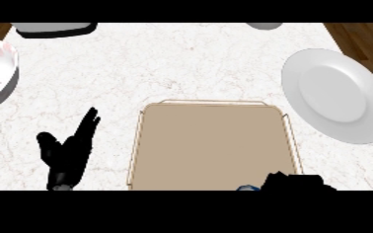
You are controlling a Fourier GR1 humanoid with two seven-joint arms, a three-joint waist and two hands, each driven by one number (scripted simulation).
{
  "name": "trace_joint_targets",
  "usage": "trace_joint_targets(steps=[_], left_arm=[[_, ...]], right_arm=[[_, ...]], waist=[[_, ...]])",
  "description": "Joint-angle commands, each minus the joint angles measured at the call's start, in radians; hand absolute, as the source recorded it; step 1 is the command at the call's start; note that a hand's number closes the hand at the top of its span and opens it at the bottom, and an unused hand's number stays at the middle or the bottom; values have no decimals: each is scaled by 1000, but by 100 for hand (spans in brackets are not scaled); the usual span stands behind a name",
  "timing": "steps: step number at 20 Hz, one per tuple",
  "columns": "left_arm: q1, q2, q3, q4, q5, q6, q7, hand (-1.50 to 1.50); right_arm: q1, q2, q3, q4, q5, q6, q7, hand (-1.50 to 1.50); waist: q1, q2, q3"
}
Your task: Pick the can from the tray and place it in the plate
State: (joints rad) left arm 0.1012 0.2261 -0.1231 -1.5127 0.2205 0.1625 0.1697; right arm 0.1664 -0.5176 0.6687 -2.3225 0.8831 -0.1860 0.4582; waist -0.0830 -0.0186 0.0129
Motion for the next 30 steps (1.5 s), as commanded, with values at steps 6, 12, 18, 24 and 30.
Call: trace_joint_targets(steps=[6,12,18,24,30], left_arm=[[-29,-47,-51,31,-16,-5,26,0],[-52,-30,-23,67,-13,-26,15,0],[-84,-35,-29,98,-13,-49,26,0],[-103,-42,-47,54,-28,-41,78,0],[-91,-69,-52,47,-44,-30,76,0]], right_arm=[[237,-15,-248,-65,-267,-304,-155,150],[237,-49,-500,96,-562,-381,-368,150],[52,-45,-746,458,-817,-331,-589,150],[-196,-109,-889,894,-951,-165,-781,150],[-417,-106,-906,1303,-920,-85,-981,150]], waist=[[38,19,-7],[60,20,-8],[85,25,-8],[111,27,-9],[108,25,-11]])
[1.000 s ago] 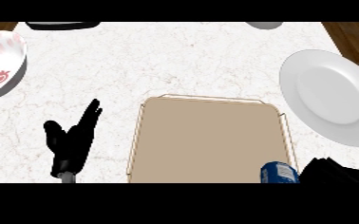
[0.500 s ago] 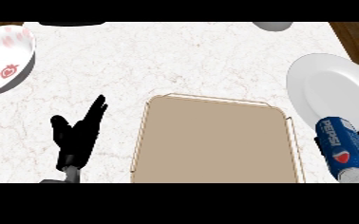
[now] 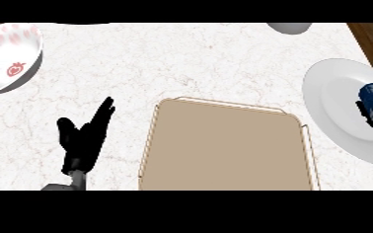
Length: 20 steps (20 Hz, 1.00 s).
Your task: Pick the can from the tray and place it in the plate
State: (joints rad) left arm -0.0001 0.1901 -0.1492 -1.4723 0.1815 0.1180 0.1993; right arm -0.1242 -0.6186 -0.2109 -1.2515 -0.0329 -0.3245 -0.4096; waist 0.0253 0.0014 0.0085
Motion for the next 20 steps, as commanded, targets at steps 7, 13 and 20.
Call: trace_joint_targets(steps=[7,13,20], left_arm=[[-11,-34,-47,15,-12,-17,41,0],[-12,-62,-60,11,-36,5,33,0],[-21,-48,-22,57,-20,-21,8,0]], right_arm=[[-270,-139,97,544,183,118,45,-150],[-425,-87,85,796,175,248,-153,-150],[-493,-75,-73,891,17,387,-331,-150]], waist=[[50,22,-6],[44,21,-2],[18,20,-2]])
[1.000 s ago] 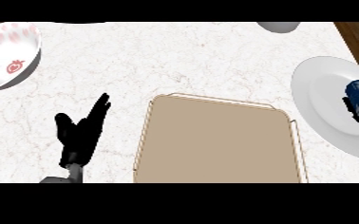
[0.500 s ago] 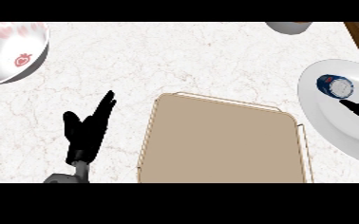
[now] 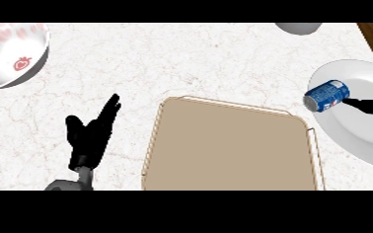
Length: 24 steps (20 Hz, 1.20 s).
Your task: Pick the can from the tray and place it in the plate
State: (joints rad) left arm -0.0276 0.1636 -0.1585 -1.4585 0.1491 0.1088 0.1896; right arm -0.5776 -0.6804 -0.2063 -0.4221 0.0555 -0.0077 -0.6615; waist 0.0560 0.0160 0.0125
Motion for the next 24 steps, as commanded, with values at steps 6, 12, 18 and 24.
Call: trace_joint_targets(steps=[6,12,18,24], left_arm=[[64,-29,-11,52,1,-20,-51,0],[45,-42,-7,45,-6,2,-13,0],[29,-15,32,52,17,-24,-3,0],[40,-23,35,25,24,-19,14,0]], right_arm=[[-55,-86,-158,193,-134,205,-86,-150],[15,-194,-165,240,-149,517,-114,-150],[106,-253,-126,208,-111,657,-197,-150],[235,-264,-91,160,-75,646,-313,-150]], waist=[[-14,4,-7],[-33,-1,-7],[-34,0,-6],[-44,-4,-5]])
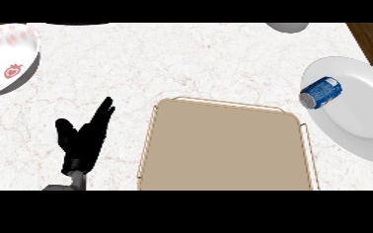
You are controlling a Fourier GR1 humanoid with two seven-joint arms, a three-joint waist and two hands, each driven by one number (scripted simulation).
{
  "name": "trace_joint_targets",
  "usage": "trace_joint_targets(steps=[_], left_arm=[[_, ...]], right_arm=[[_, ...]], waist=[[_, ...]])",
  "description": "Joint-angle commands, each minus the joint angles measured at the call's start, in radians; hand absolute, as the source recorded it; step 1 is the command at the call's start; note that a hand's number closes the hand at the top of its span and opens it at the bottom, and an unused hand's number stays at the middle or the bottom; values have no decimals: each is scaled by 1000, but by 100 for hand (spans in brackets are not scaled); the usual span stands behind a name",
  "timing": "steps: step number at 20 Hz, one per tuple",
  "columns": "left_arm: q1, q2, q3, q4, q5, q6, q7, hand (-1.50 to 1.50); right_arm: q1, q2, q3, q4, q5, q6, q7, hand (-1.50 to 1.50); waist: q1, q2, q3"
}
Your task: Pick the can from the tray and place it in the plate
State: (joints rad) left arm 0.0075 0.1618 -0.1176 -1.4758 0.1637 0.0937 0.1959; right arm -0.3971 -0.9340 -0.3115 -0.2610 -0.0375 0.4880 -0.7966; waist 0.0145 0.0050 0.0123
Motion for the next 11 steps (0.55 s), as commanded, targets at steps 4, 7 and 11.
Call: trace_joint_targets(steps=[4,7,11], left_arm=[[12,-25,-14,59,-8,-10,-23,0],[6,-24,-16,31,-6,-3,23,0],[56,14,11,20,21,-49,0,0]], right_arm=[[111,-44,31,-15,33,155,-209,-150],[159,-25,31,-24,30,123,-259,-150],[209,-20,43,-30,36,107,-294,-150]], waist=[[-9,6,-5],[-14,2,-6],[-8,1,-5]])
